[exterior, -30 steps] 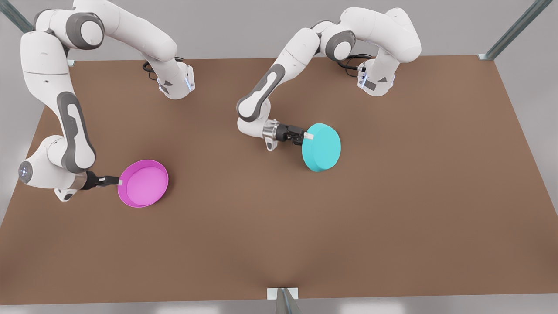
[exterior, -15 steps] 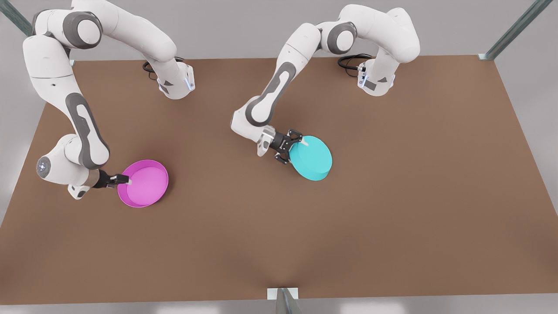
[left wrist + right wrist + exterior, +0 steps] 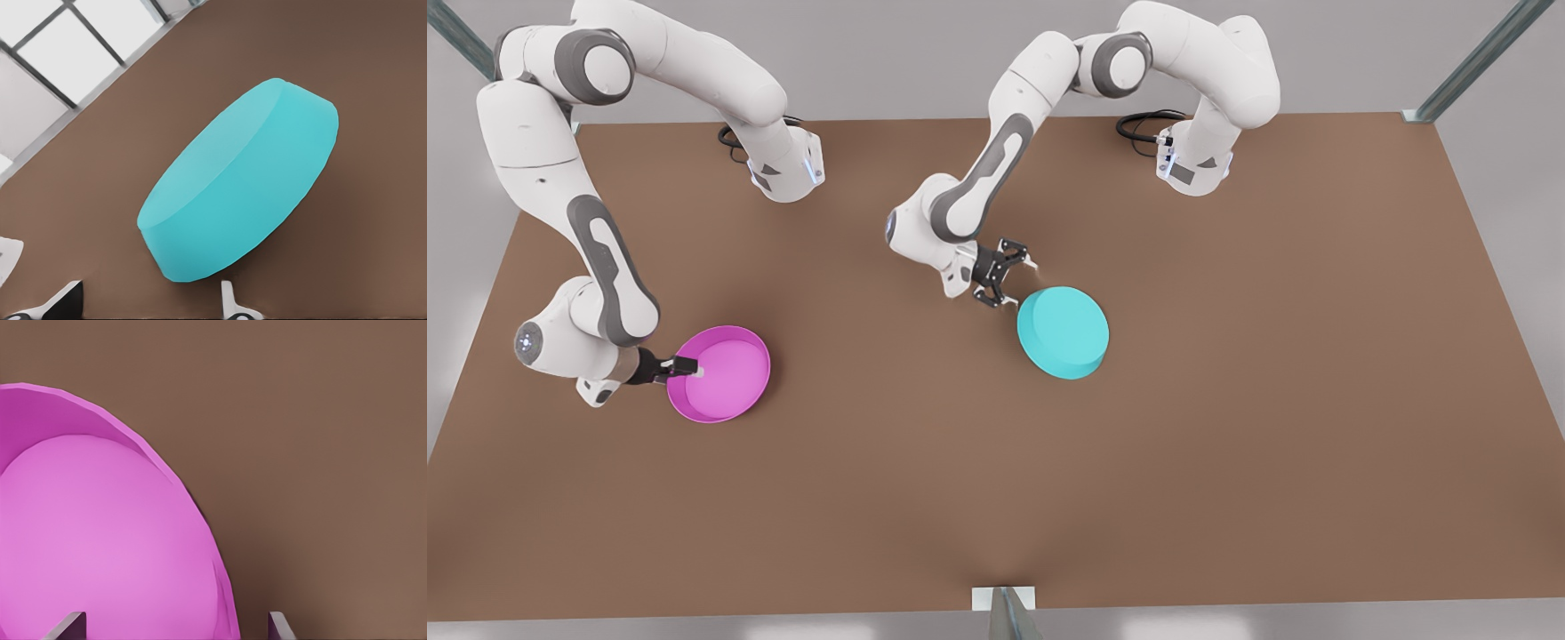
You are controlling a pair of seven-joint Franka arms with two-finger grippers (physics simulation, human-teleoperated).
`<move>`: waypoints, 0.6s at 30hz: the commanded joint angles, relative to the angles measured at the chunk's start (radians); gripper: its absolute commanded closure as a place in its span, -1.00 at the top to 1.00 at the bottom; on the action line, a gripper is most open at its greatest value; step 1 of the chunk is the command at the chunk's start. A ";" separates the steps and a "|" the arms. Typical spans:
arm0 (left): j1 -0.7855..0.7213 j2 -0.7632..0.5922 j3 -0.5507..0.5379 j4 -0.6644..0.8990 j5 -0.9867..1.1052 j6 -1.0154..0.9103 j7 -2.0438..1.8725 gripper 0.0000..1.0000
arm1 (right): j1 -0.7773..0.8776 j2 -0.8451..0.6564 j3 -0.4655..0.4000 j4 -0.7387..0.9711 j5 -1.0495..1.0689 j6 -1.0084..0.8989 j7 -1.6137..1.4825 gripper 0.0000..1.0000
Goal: Flip the blue plate over with the left arm, and stack the pink plate on top of the blue plate with the right arm
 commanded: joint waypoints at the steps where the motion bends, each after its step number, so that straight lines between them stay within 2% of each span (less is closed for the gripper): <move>1: -0.003 -0.002 -0.003 0.000 -0.067 -0.011 0.000 1.00 | -0.001 0.002 0.000 0.000 0.000 0.000 0.000 0.81; 2: -0.006 -0.002 -0.007 0.012 -0.082 -0.052 0.003 1.00 | -0.001 0.006 0.000 0.000 0.000 0.000 0.002 0.72; 3: -0.015 -0.008 -0.011 0.014 -0.087 -0.087 0.008 1.00 | -0.001 0.008 0.000 0.000 0.000 0.000 0.002 0.50; 6: -0.015 -0.046 -0.030 0.014 -0.081 -0.218 0.104 1.00 | -0.001 0.008 0.000 0.000 0.000 0.000 0.002 0.38; 7: -0.003 -0.097 -0.029 0.014 -0.078 -0.280 0.210 1.00 | -0.001 0.008 0.000 0.000 0.000 0.000 0.002 0.36; 9: 0.128 -0.271 -0.026 0.058 -0.052 -0.373 0.570 1.00 | -0.001 0.008 0.000 0.000 0.000 0.000 0.003 0.28; 10: 0.181 -0.357 0.017 0.066 -0.012 -0.382 0.846 1.00 | -0.001 0.008 0.000 0.000 0.000 0.000 0.003 0.24; 11: 0.227 -0.472 0.104 0.057 -0.015 -0.341 1.089 1.00 | 0.001 0.008 0.000 0.000 0.000 0.000 0.003 0.24; 12: 0.367 -0.575 0.091 0.052 -0.021 -0.281 1.219 1.00 | 0.001 0.008 0.000 0.000 0.000 0.000 0.003 0.24; 13: 0.633 -0.785 -0.166 -0.059 0.020 -0.114 1.227 1.00 | 0.001 0.009 0.000 0.000 -0.003 0.000 0.003 0.24; 14: 0.879 -0.957 -0.436 -0.219 0.155 0.021 1.236 1.00 | 0.001 0.009 0.000 0.000 -0.006 0.000 0.005 0.24; 15: 1.152 -1.072 -0.617 -0.326 0.159 0.114 1.345 1.00 | 0.002 0.009 0.000 0.000 -0.009 0.000 0.005 0.24; 16: 1.316 -1.094 -0.720 -0.333 0.156 0.127 1.397 1.00 | 0.002 0.009 0.000 0.000 -0.009 0.002 0.005 0.24; 17: 1.410 -1.092 -0.756 -0.334 0.146 0.127 1.437 1.00 | 0.007 0.011 0.000 0.000 -0.011 0.002 0.006 0.24; 18: 1.409 -1.083 -0.758 -0.340 0.145 0.118 1.428 1.00 | 0.010 0.011 0.000 0.000 -0.017 0.002 0.008 0.24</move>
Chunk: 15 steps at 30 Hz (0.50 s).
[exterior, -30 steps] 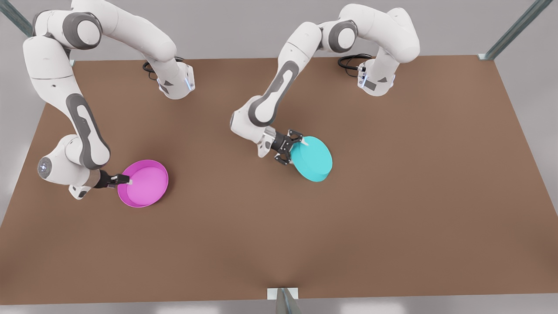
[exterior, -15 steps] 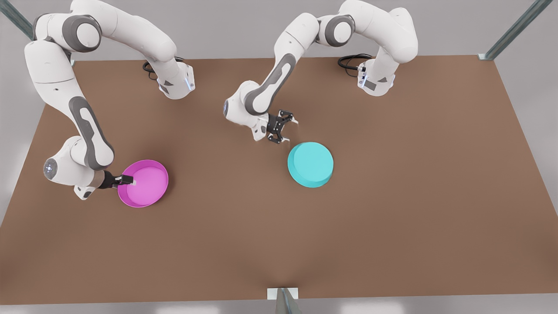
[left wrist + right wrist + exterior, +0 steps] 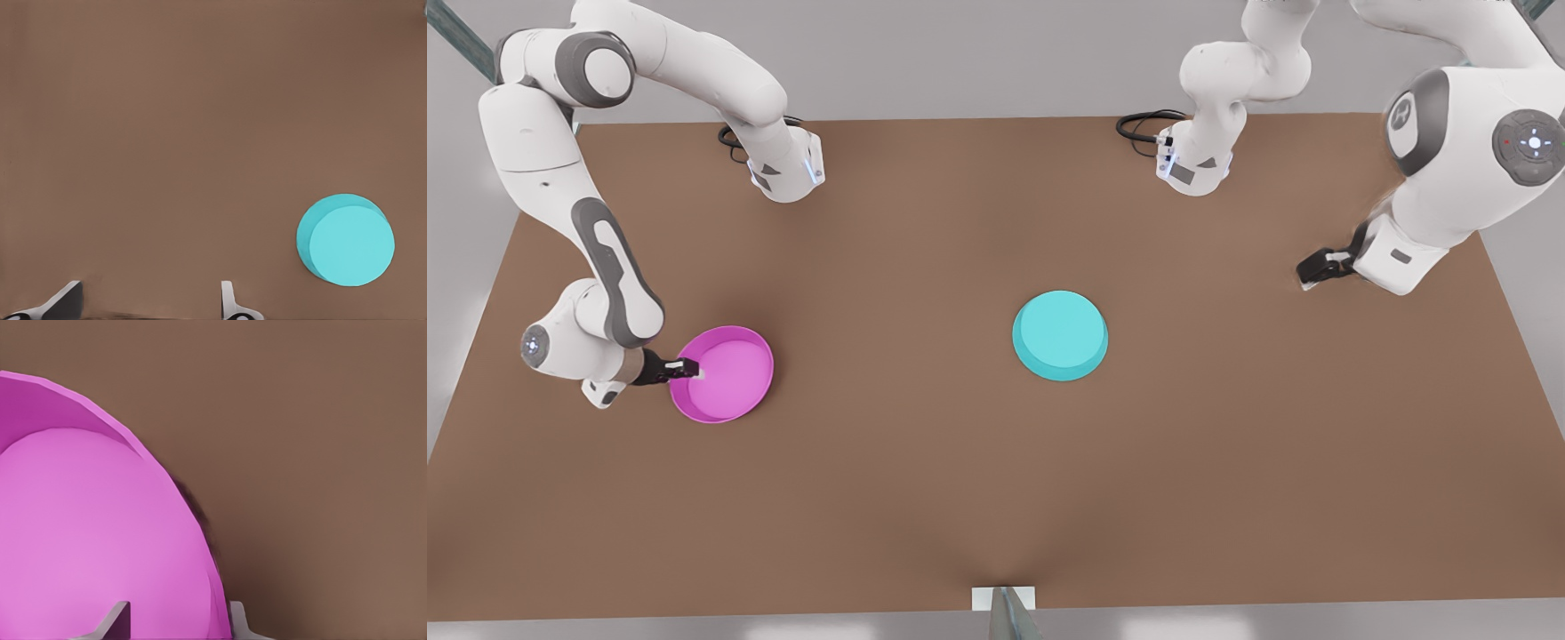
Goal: Flip the blue plate over with the left arm, and stack the pink plate on top of the blue plate with the right arm
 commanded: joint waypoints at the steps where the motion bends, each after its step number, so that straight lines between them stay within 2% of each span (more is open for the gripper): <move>1: -0.146 0.000 -0.002 0.001 0.029 -0.013 0.003 1.00 | 0.000 0.000 0.000 0.000 0.000 0.000 0.000 0.24; 5: -0.137 -0.002 -0.003 0.021 0.012 -0.047 0.007 1.00 | 0.000 0.003 0.000 0.000 -0.011 -0.002 0.000 0.16; 10: -0.137 -0.006 -0.006 0.039 -0.006 -0.111 -0.001 1.00 | 0.000 0.003 0.000 0.000 -0.011 -0.002 0.000 -0.06; 15: -0.137 -0.006 -0.003 0.043 -0.009 -0.112 -0.003 1.00 | 0.000 0.002 0.000 0.000 -0.011 -0.002 0.000 -0.12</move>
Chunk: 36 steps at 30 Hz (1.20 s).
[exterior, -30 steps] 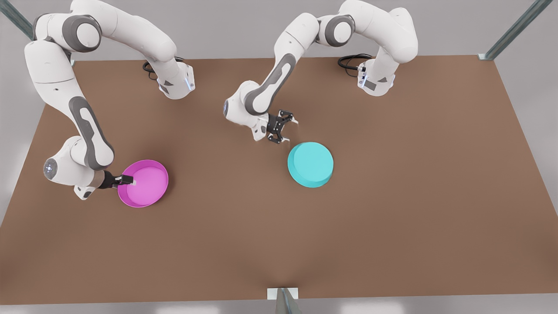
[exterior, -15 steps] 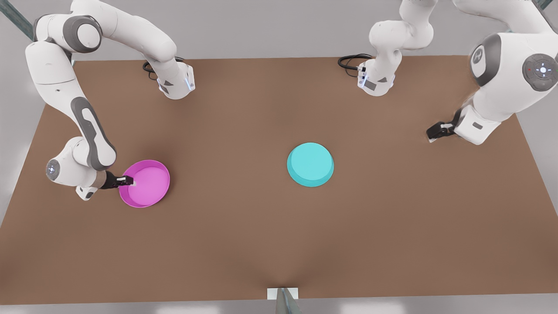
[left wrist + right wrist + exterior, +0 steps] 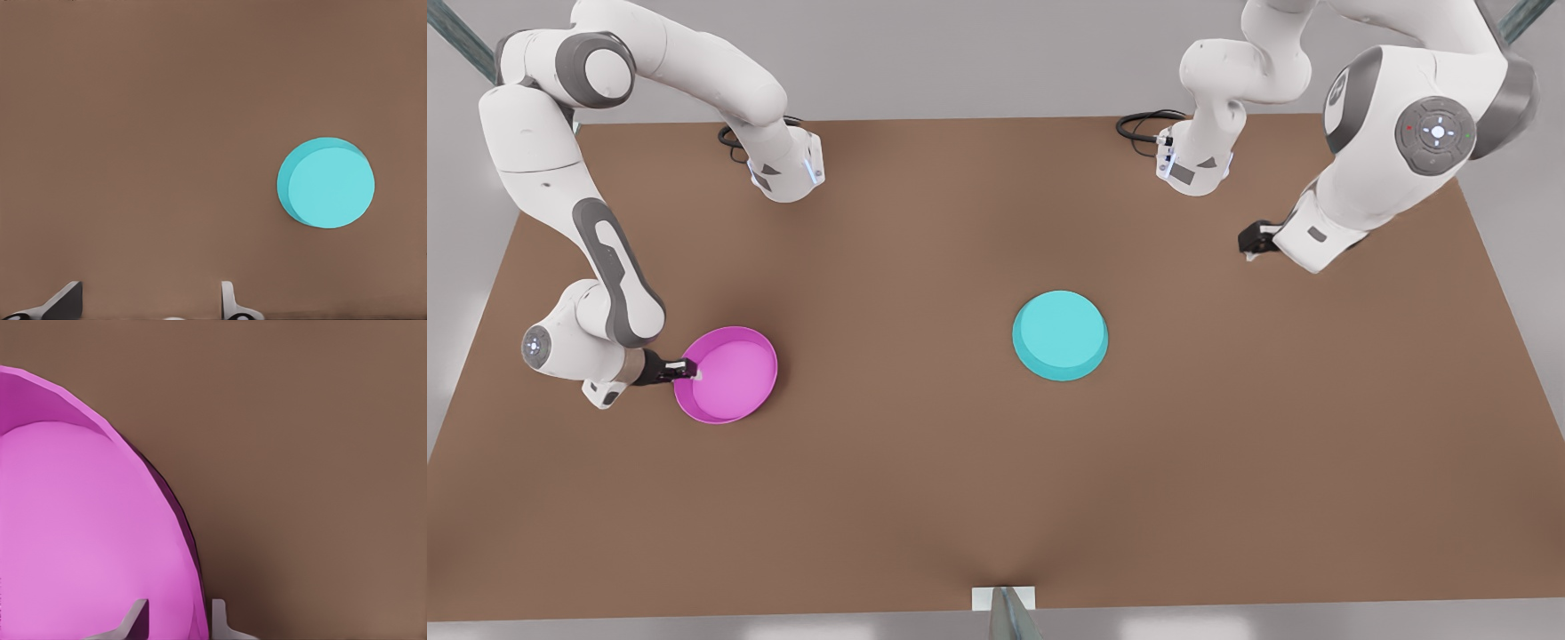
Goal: Flip the blue plate over with the left arm, and stack the pink plate on top of the blue plate with the right arm
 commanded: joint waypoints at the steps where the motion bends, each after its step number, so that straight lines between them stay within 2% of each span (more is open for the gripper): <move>1: 0.047 -0.001 0.000 0.000 -0.001 -0.001 0.001 1.00 | 0.000 0.000 0.000 0.000 0.000 0.000 0.000 -0.17; 9: 0.049 0.001 0.005 0.017 -0.003 -0.024 0.009 1.00 | -0.005 0.000 0.000 0.000 -0.001 -0.003 -0.002 -0.53; 14: 0.084 0.004 0.005 0.077 -0.067 -0.074 0.008 1.00 | -0.003 -0.002 0.000 0.000 -0.001 -0.005 -0.002 -0.55; 28: 0.079 0.038 0.000 0.080 -0.081 -0.080 -0.031 1.00 | 0.003 -0.012 0.002 0.005 -0.001 -0.031 0.006 -0.57; 36: 0.079 0.044 0.000 0.080 -0.078 -0.076 -0.031 1.00 | -0.015 -0.034 0.038 0.009 0.014 -0.101 0.041 -0.57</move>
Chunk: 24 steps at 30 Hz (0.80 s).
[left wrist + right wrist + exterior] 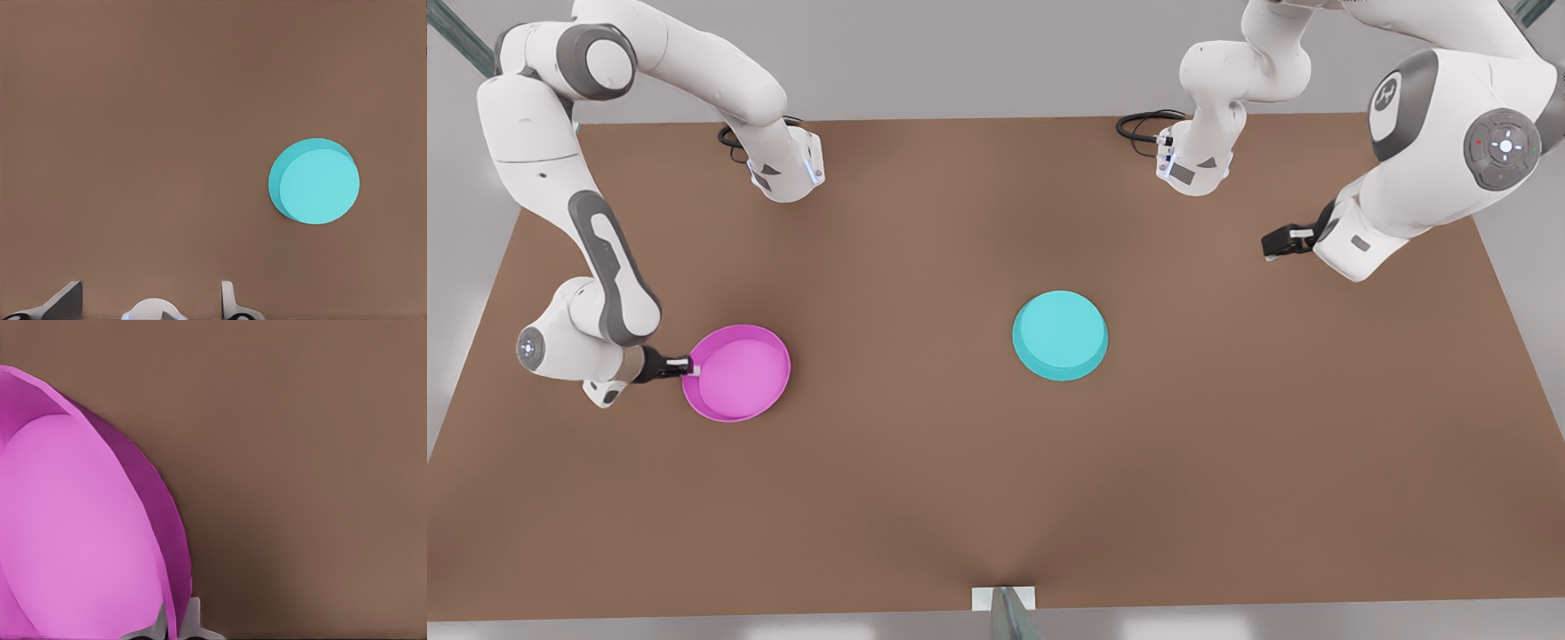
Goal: Flip the blue plate over with the left arm, and stack the pink plate on top of the blue plate with the right arm
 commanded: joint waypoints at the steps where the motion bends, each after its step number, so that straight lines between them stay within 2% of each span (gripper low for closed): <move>1: 0.001 0.000 0.000 0.000 0.003 -0.001 0.000 1.00 | -0.001 -0.001 0.002 0.000 -0.007 -0.007 0.007 -0.57; 4: 0.001 0.000 0.002 0.000 0.003 -0.001 -0.001 1.00 | -0.006 -0.017 0.005 0.001 0.004 -0.048 0.019 -0.57; 13: 0.001 0.000 0.002 0.000 0.003 -0.001 -0.001 1.00 | -0.066 -0.026 0.105 0.012 0.068 -0.093 0.058 -0.57; 24: 0.004 0.000 0.005 -0.002 0.000 0.004 0.000 1.00 | 0.131 -0.066 0.127 0.024 0.223 -0.078 0.179 -0.57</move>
